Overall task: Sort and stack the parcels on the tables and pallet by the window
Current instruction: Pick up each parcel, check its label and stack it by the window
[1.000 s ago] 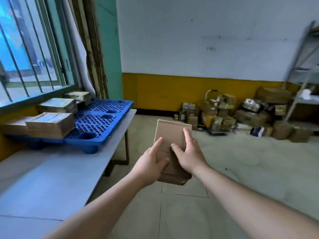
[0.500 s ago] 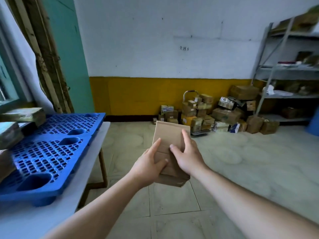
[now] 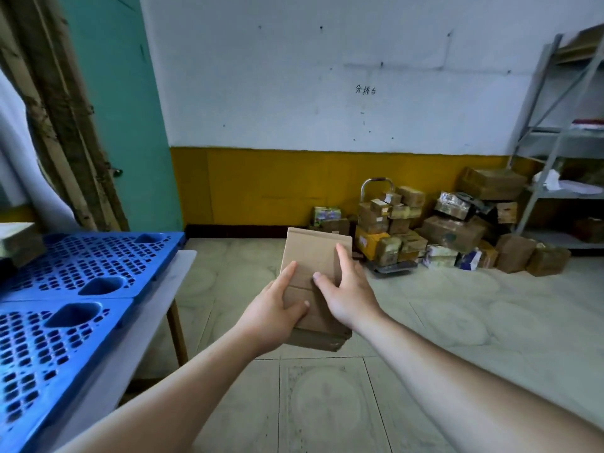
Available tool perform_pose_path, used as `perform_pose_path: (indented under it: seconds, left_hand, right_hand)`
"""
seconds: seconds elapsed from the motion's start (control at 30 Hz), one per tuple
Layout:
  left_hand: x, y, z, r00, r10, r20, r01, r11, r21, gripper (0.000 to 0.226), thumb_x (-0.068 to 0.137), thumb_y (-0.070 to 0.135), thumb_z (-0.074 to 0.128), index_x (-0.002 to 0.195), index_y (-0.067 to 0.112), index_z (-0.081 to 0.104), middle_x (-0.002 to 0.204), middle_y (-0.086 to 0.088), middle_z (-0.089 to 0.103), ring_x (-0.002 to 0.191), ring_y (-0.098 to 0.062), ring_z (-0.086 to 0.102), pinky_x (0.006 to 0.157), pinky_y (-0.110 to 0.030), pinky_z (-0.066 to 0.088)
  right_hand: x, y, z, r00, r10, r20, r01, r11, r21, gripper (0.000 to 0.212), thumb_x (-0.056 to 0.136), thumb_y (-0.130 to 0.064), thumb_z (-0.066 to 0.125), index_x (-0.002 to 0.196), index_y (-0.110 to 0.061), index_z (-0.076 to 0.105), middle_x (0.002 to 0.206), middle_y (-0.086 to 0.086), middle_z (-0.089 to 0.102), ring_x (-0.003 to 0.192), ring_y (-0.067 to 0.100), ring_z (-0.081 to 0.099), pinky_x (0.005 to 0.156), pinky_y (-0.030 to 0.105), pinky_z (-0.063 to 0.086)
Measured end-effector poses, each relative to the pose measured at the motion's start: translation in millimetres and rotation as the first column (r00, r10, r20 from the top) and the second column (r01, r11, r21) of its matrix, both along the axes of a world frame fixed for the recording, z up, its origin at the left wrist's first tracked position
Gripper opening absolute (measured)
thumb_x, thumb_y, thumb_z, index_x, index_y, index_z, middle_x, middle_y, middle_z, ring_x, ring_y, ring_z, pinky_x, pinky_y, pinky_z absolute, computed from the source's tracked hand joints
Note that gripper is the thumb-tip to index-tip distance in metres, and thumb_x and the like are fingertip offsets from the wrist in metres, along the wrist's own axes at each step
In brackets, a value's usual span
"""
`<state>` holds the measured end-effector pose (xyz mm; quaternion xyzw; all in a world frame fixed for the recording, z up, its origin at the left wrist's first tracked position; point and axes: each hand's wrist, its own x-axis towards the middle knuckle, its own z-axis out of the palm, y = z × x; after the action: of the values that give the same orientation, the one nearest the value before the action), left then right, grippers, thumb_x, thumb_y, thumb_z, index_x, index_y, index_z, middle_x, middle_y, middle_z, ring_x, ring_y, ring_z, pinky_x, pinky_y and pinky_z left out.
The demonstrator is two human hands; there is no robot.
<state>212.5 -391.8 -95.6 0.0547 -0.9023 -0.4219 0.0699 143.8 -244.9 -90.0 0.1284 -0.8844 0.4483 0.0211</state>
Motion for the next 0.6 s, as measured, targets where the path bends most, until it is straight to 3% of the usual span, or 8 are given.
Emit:
perform_pose_path:
  seconds: [0.2,0.27,0.47,0.6]
  left_hand:
    - [-57.4,-73.7,-8.5,0.994,0.105,0.015,-0.105,0.994,0.013,0.078,0.091,0.036,0.060,0.149,0.046,0.008,0.139,0.003,0.048,0.109,-0.017,0.058,0.091,-0.038,0.053]
    - [-76.4,-107.7,-8.9,0.990,0.137,0.020,-0.137,0.991,-0.005,0.079,0.092,0.035,0.059,0.149,0.046,0.006,0.140,0.002,0.046,0.108,-0.017,0.058,0.090,-0.038,0.054]
    - [-129.8,-220.2,0.6,0.978,0.206,-0.016,-0.206,0.978,-0.021,0.077,0.094,0.035,0.057,0.149,0.046,0.004,0.138,0.003,0.044,0.102,-0.012,0.058,0.076,-0.026,0.055]
    - [-148.2,-288.0,6.6,0.966,0.256,-0.036,-0.256,0.967,0.015,0.077,0.092,0.035,0.058,0.149,0.047,0.007,0.135,0.005,0.046,0.104,-0.013,0.058,0.085,-0.034,0.055]
  right_hand:
    - [-71.0,-82.6,-7.3,0.996,0.094,0.008,-0.094,0.996,0.001,0.073,0.097,-0.048,0.052,0.155,-0.038,0.009,0.156,-0.001,0.024,0.136,0.023,0.036,0.097,0.031,0.034]
    - [-91.7,-118.7,-7.5,0.993,0.119,0.003,-0.119,0.993,0.003,0.074,0.097,-0.048,0.052,0.156,-0.037,0.009,0.157,0.000,0.022,0.138,0.024,0.034,0.102,0.032,0.034]
    - [-152.1,-238.9,2.0,0.982,0.183,-0.037,-0.182,0.983,0.019,0.073,0.097,-0.051,0.051,0.155,-0.038,0.008,0.155,0.000,0.027,0.136,0.024,0.037,0.106,0.036,0.037]
    - [-180.6,-311.7,11.4,0.967,0.246,-0.060,-0.244,0.969,0.034,0.073,0.096,-0.052,0.051,0.155,-0.039,0.010,0.153,0.001,0.031,0.136,0.024,0.038,0.107,0.039,0.038]
